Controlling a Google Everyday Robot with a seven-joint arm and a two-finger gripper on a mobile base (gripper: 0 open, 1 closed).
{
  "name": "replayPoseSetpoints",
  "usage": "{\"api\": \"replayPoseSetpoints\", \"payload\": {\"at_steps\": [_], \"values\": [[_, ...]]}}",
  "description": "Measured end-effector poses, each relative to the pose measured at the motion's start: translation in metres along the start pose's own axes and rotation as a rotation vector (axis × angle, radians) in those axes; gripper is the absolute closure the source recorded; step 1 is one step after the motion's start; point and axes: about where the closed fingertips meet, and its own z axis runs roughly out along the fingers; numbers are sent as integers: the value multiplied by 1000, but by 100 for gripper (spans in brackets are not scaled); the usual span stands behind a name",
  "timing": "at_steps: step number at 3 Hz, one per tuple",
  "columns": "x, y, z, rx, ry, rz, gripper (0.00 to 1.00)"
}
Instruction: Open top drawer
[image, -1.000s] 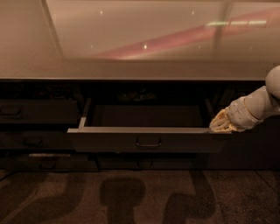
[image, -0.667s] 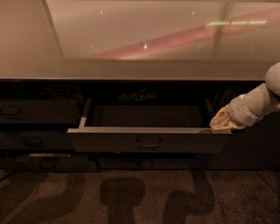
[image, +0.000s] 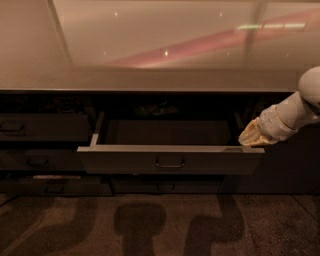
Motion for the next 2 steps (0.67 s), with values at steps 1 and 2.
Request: {"api": "replayPoseSetpoints", "payload": {"at_steps": [1,2], "values": [[19,-21,26,-62,61,60,100],[19,-21,26,-62,61,60,100]]}}
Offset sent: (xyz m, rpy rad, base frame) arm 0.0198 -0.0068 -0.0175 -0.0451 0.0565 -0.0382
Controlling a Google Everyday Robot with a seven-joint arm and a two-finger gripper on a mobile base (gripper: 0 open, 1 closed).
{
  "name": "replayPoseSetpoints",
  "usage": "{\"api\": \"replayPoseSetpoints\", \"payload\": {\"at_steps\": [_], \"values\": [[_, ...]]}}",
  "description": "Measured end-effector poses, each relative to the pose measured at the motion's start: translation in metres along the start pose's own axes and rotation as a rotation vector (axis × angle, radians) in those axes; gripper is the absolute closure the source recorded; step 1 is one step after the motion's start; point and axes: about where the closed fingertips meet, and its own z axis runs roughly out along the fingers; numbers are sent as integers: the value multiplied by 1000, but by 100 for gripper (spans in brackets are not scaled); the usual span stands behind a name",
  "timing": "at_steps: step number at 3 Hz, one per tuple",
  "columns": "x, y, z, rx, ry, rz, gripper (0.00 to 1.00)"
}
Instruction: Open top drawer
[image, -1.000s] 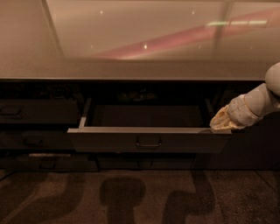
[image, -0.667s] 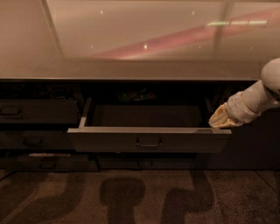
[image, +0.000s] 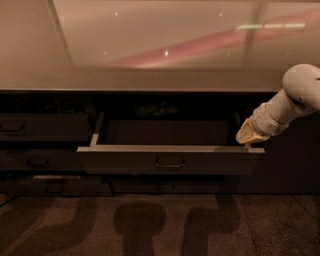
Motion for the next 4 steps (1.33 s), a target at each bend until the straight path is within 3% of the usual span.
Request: {"api": "replayPoseSetpoints", "payload": {"at_steps": [1,2,3,4], "values": [[5,0,7,-11,-2,17,100],[5,0,32,-58,30,18,100],[5,0,32,-58,30,18,100],[6,8,35,-62,38,18,85]]}}
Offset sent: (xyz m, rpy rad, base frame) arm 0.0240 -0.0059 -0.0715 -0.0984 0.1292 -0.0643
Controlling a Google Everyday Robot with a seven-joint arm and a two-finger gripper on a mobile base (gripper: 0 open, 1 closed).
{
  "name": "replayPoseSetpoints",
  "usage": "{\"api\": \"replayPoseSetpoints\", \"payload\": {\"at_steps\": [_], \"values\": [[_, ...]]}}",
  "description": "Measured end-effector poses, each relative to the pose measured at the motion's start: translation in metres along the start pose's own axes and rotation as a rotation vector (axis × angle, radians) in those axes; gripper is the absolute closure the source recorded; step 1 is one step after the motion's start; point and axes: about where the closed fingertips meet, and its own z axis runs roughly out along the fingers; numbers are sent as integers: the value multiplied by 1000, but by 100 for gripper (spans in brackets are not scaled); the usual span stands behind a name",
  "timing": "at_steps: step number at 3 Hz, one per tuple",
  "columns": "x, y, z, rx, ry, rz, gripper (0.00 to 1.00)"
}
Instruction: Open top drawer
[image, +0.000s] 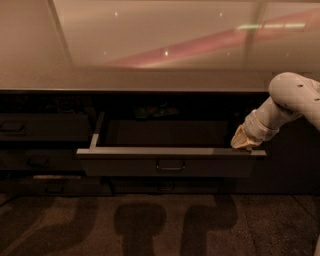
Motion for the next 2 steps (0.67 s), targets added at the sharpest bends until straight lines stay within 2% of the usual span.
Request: {"api": "replayPoseSetpoints", "payload": {"at_steps": [2], "values": [[-1,4,1,2,9,2,41]]}}
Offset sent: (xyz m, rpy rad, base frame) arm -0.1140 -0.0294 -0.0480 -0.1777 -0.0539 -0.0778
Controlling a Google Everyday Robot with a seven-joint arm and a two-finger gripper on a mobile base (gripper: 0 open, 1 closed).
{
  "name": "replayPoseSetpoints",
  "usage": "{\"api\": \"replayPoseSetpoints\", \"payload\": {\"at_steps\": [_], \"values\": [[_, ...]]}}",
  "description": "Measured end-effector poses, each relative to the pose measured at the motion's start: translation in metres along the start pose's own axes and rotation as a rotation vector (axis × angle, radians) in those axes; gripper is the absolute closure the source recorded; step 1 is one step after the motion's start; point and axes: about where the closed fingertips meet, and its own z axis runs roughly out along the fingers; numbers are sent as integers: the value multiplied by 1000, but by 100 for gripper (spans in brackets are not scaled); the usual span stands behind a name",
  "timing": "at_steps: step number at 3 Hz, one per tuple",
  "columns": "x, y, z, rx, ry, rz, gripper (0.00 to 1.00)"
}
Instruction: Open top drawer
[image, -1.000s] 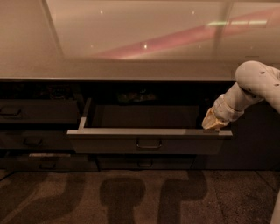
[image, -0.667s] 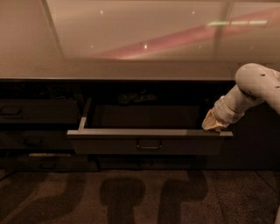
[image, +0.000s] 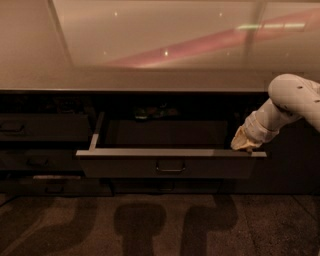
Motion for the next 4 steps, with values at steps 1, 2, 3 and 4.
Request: {"api": "replayPoseSetpoints", "payload": {"at_steps": [1,2,3,4], "values": [[-1,0,0,0,0,0,19],[-3,-1,-1,1,2,1,0],[-7,-3,-1,1,2,1,0],[3,10,-31,104,84,61,0]]}}
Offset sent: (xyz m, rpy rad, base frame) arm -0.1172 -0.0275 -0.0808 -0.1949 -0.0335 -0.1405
